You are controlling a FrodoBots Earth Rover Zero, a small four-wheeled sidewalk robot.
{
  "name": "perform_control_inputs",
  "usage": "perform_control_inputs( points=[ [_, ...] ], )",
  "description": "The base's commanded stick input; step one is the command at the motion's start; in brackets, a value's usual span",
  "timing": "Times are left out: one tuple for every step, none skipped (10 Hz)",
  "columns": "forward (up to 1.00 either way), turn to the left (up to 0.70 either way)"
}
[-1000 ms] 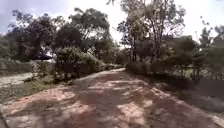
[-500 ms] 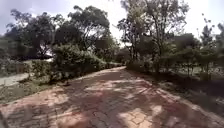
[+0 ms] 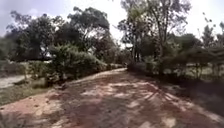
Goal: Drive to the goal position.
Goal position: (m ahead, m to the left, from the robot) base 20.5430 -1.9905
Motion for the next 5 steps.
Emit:
perform_control_inputs(
  points=[
    [0.70,0.00],
    [0.70,0.00],
    [0.70,0.00],
    [0.70,0.00],
    [0.70,0.00]
  ],
)
